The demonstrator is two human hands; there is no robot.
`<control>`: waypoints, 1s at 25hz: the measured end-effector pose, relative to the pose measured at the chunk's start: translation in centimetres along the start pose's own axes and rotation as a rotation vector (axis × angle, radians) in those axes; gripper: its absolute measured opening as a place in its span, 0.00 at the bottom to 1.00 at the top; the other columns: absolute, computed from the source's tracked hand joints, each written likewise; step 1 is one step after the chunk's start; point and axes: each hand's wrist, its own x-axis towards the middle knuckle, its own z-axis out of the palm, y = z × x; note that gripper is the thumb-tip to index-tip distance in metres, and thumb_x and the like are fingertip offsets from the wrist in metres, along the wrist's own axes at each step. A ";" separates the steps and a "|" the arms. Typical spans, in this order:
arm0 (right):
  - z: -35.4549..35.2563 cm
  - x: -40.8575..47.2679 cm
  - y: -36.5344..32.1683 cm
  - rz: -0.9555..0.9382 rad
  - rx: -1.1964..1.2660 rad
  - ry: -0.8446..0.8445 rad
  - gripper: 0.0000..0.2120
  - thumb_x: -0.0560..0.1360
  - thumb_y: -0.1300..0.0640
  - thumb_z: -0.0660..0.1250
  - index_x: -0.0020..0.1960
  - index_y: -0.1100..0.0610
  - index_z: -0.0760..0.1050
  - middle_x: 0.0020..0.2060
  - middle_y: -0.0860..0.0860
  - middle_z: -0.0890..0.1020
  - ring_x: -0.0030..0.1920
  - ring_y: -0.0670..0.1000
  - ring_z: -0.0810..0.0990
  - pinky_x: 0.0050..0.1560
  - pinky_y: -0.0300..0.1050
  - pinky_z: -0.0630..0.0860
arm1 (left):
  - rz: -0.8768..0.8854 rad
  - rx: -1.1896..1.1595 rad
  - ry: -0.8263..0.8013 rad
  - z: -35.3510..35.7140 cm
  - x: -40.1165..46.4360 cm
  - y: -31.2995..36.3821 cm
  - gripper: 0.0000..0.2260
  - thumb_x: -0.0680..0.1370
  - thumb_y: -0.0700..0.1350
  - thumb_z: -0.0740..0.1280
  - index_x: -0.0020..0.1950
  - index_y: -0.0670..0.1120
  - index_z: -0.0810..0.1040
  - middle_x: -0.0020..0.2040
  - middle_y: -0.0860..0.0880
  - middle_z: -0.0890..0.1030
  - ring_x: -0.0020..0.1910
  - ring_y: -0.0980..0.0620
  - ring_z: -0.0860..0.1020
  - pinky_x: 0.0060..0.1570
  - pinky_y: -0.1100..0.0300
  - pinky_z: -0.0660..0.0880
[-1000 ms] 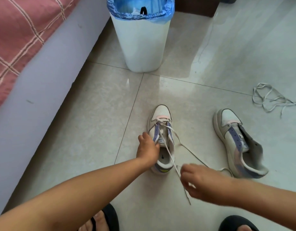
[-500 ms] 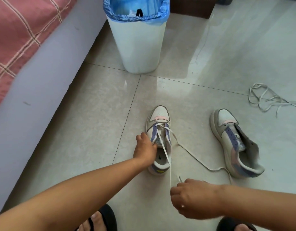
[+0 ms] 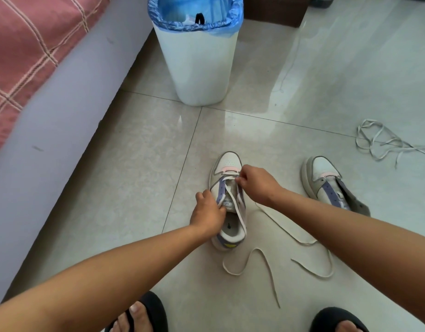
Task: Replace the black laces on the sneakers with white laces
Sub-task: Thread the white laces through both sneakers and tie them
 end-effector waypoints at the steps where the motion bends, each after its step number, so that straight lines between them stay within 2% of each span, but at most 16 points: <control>1: -0.2 0.1 -0.2 0.005 -0.002 -0.015 0.09 0.80 0.54 0.59 0.46 0.59 0.72 0.47 0.58 0.80 0.48 0.58 0.76 0.44 0.46 0.68 | -0.001 -0.001 -0.001 0.0 0.0 0.0 0.17 0.79 0.45 0.62 0.65 0.40 0.64 0.63 0.42 0.65 0.56 0.40 0.74 0.53 0.53 0.71; 2: -0.4 0.2 -0.1 0.025 0.075 -0.053 0.11 0.80 0.55 0.58 0.45 0.61 0.73 0.45 0.58 0.79 0.45 0.57 0.76 0.43 0.46 0.69 | -0.004 0.002 -0.003 -0.1 0.0 -0.1 0.17 0.79 0.45 0.62 0.65 0.40 0.64 0.63 0.42 0.65 0.57 0.40 0.74 0.53 0.54 0.70; 5: -1.3 -0.3 0.5 0.178 0.603 -0.327 0.13 0.81 0.55 0.58 0.41 0.60 0.72 0.33 0.53 0.72 0.31 0.49 0.68 0.34 0.42 0.71 | -0.014 0.024 0.011 -0.3 0.1 -0.2 0.16 0.80 0.44 0.60 0.65 0.40 0.64 0.63 0.41 0.65 0.57 0.39 0.74 0.51 0.54 0.69; 6: -1.6 -0.5 0.8 0.183 0.639 -0.360 0.12 0.81 0.54 0.59 0.42 0.60 0.73 0.31 0.52 0.70 0.30 0.48 0.66 0.32 0.41 0.70 | -0.023 0.027 0.019 -0.5 0.3 -0.3 0.16 0.80 0.44 0.59 0.65 0.40 0.64 0.63 0.41 0.65 0.57 0.39 0.74 0.52 0.53 0.70; 8: -2.0 -0.6 1.6 0.127 0.483 -0.281 0.11 0.80 0.54 0.60 0.44 0.59 0.76 0.32 0.52 0.70 0.29 0.48 0.66 0.30 0.39 0.68 | -0.039 0.036 0.030 -1.1 0.6 -0.6 0.16 0.80 0.44 0.59 0.65 0.39 0.64 0.64 0.41 0.65 0.57 0.39 0.74 0.52 0.52 0.70; 10: -2.3 -0.5 1.9 0.073 0.357 -0.209 0.13 0.80 0.53 0.61 0.41 0.57 0.77 0.33 0.51 0.73 0.31 0.48 0.69 0.31 0.38 0.69 | -0.049 0.068 0.002 -1.8 0.9 -0.9 0.16 0.80 0.44 0.59 0.65 0.40 0.64 0.64 0.41 0.64 0.56 0.39 0.74 0.51 0.53 0.71; 13: -2.6 -0.3 2.1 0.122 0.517 -0.200 0.17 0.80 0.49 0.59 0.37 0.57 0.74 0.32 0.51 0.72 0.32 0.48 0.69 0.37 0.39 0.70 | 0.001 0.159 -0.037 -3.0 1.2 -0.7 0.18 0.79 0.47 0.60 0.66 0.41 0.62 0.63 0.42 0.64 0.56 0.40 0.73 0.50 0.51 0.74; 15: -3.2 -0.3 2.0 0.127 0.592 -0.184 0.17 0.79 0.47 0.60 0.38 0.58 0.74 0.32 0.50 0.70 0.31 0.48 0.68 0.37 0.40 0.71 | 0.181 0.298 0.051 -3.8 1.6 0.0 0.20 0.78 0.47 0.61 0.67 0.43 0.62 0.60 0.43 0.65 0.56 0.42 0.72 0.49 0.51 0.73; 17: -3.8 -0.4 2.2 -0.017 0.302 -0.075 0.13 0.76 0.47 0.66 0.45 0.57 0.76 0.33 0.48 0.71 0.33 0.47 0.69 0.35 0.39 0.68 | 0.329 0.355 0.090 -4.4 1.8 0.8 0.21 0.77 0.46 0.61 0.69 0.45 0.62 0.59 0.43 0.66 0.54 0.43 0.72 0.48 0.52 0.72; 19: -4.3 -0.7 2.4 -0.210 -0.069 0.020 0.12 0.74 0.48 0.69 0.49 0.56 0.77 0.34 0.47 0.72 0.36 0.48 0.70 0.38 0.42 0.66 | 0.368 0.284 0.083 -4.8 2.0 1.7 0.20 0.78 0.46 0.61 0.69 0.44 0.64 0.60 0.43 0.67 0.54 0.43 0.73 0.50 0.52 0.72; 20: -4.4 -0.9 2.4 -0.260 -0.083 0.031 0.11 0.74 0.49 0.69 0.48 0.57 0.78 0.34 0.46 0.72 0.37 0.49 0.71 0.39 0.42 0.67 | 0.401 0.228 0.082 -4.9 2.3 2.1 0.18 0.79 0.46 0.61 0.68 0.44 0.67 0.60 0.44 0.67 0.55 0.44 0.73 0.52 0.53 0.72; 23: -5.0 -1.5 2.3 -0.190 0.324 -0.025 0.10 0.77 0.52 0.65 0.41 0.57 0.79 0.31 0.45 0.75 0.34 0.46 0.73 0.38 0.38 0.70 | 0.504 0.132 0.022 -5.6 3.6 3.7 0.13 0.81 0.46 0.59 0.62 0.45 0.76 0.57 0.45 0.71 0.59 0.47 0.71 0.59 0.57 0.68; 25: -5.6 -1.8 2.1 -0.088 0.515 -0.110 0.13 0.79 0.52 0.62 0.41 0.56 0.79 0.35 0.46 0.78 0.38 0.43 0.75 0.42 0.36 0.71 | 0.510 0.088 -0.097 -6.3 4.1 4.7 0.13 0.82 0.47 0.58 0.61 0.45 0.78 0.57 0.45 0.75 0.61 0.49 0.70 0.61 0.58 0.65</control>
